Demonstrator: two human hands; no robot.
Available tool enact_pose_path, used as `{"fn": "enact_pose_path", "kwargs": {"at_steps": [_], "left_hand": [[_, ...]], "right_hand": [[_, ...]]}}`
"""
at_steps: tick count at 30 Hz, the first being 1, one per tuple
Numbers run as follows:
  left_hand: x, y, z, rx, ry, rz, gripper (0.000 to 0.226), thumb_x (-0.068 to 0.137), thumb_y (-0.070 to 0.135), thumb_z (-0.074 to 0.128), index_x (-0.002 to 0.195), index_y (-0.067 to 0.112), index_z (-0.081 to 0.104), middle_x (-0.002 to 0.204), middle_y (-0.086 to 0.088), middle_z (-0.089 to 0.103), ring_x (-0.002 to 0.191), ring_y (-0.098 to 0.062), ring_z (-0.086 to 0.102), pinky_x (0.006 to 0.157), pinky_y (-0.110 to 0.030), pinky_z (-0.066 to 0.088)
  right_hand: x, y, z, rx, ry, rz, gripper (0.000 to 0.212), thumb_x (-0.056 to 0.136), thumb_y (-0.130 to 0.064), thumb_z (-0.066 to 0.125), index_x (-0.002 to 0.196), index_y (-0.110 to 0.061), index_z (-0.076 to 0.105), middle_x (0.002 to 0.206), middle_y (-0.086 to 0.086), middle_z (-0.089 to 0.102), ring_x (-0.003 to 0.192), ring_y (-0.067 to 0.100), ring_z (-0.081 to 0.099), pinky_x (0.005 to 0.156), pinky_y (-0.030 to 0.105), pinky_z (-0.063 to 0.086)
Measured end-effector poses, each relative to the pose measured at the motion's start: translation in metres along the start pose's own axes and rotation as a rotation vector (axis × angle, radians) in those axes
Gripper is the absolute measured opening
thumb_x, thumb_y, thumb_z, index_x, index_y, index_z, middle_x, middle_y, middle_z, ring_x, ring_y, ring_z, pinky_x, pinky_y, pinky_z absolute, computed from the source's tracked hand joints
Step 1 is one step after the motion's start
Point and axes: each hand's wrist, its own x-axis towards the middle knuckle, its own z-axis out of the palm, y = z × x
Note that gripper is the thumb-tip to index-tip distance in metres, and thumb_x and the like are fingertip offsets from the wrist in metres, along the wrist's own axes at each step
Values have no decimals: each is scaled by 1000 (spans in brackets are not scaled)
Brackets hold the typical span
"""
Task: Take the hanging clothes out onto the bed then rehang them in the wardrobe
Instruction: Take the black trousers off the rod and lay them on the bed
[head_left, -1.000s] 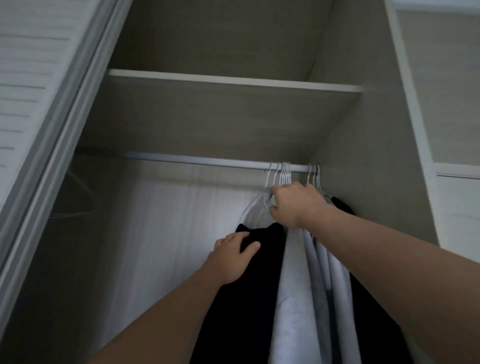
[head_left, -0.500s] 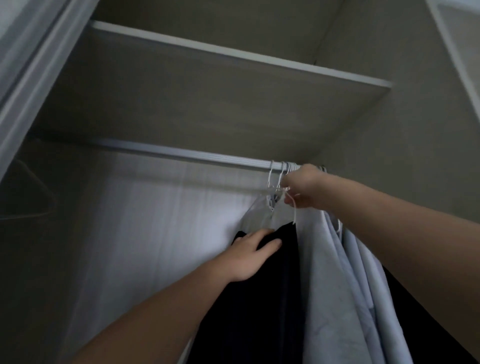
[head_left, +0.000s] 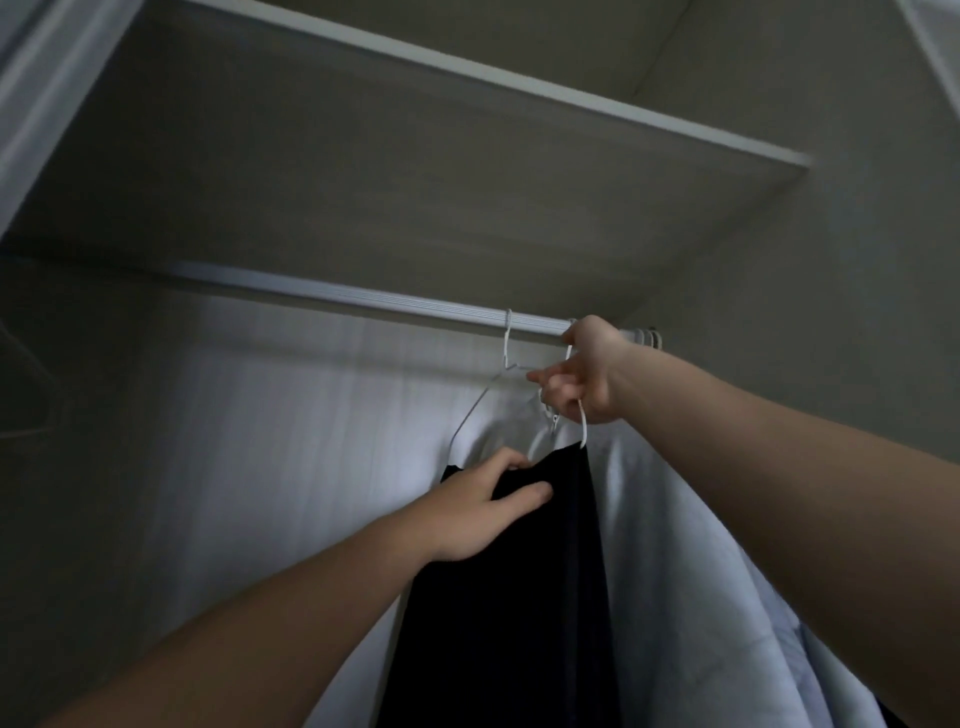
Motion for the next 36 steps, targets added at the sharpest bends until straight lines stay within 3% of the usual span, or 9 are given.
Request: {"fn": "enact_pose_path", "kwargs": {"at_steps": [4, 9, 12, 17, 20, 23, 26, 30, 36], "left_hand": [[-1, -9, -7, 16, 9, -10, 51, 73, 84, 44, 115, 55, 46, 120, 18, 60, 108, -4, 59, 100, -35, 47], [-4, -18, -12, 11, 29, -8, 51, 74, 81, 44, 119, 57, 42, 121, 21, 55, 111, -1, 56, 101, -32, 45], [-7, -21, -13, -16, 43, 11, 50, 73, 80, 43, 119, 59, 41, 119, 22, 53, 110, 2, 54, 100, -30, 45], [-4, -20, -15, -12, 109, 64, 67, 73, 81, 39, 135, 58, 33, 146, 13, 42, 128, -9, 48, 109, -36, 40], [2, -18, -18, 20, 189, 101, 69, 75, 80, 35, 139, 54, 31, 151, 13, 36, 135, -10, 40, 113, -37, 35], [4, -15, -19, 95, 254, 138, 70, 79, 79, 30, 142, 48, 32, 153, 14, 33, 138, -14, 35, 113, -35, 31], [7, -2, -20, 164, 372, 166, 70, 83, 76, 26, 145, 41, 33, 154, 13, 31, 138, -18, 32, 108, -32, 29], [11, 32, -20, 230, 597, 180, 69, 88, 68, 24, 145, 31, 36, 158, 4, 28, 141, -21, 27, 111, -43, 32], [15, 100, -5, 199, 789, 189, 61, 97, 50, 40, 152, 23, 31, 164, 0, 19, 149, -24, 13, 120, -46, 17]], "right_hand": [[6, 7, 14, 87, 57, -53, 48, 97, -32, 32, 120, 4, 54, 37, 1, 34, 45, 6, 15, 31, 13, 12], [11, 14, 26, 131, 1, -126, 39, 96, -26, 36, 109, 6, 52, 35, -2, 35, 31, 6, 16, 30, 13, 12], [14, 16, 31, 163, -17, -157, 34, 94, -24, 40, 100, 7, 53, 45, -5, 24, 32, 7, 15, 31, 13, 12], [8, 7, 38, 210, -86, -228, 28, 94, -21, 38, 91, 4, 50, 49, -7, 16, 29, 6, 15, 27, 14, 10], [-4, 0, 33, 162, -108, -272, 25, 94, -21, 39, 85, 0, 49, 60, -8, 16, 29, 5, 15, 25, 15, 10], [-22, -4, 15, 30, -112, -333, 15, 94, -14, 38, 86, -7, 49, 51, -9, 18, 31, 4, 14, 25, 16, 9], [-47, -6, -10, -145, -14, -388, 11, 93, -8, 44, 85, -13, 50, 51, -8, 17, 33, 3, 13, 26, 15, 10], [-85, -7, -45, -334, 103, -497, 15, 95, -6, 51, 83, -12, 57, 51, -7, 18, 35, 4, 14, 31, 12, 11], [-150, -12, -101, -642, 412, -764, 13, 90, -18, 67, 79, -13, 70, 46, -4, 32, 37, 10, 22, 36, 15, 18]]}}
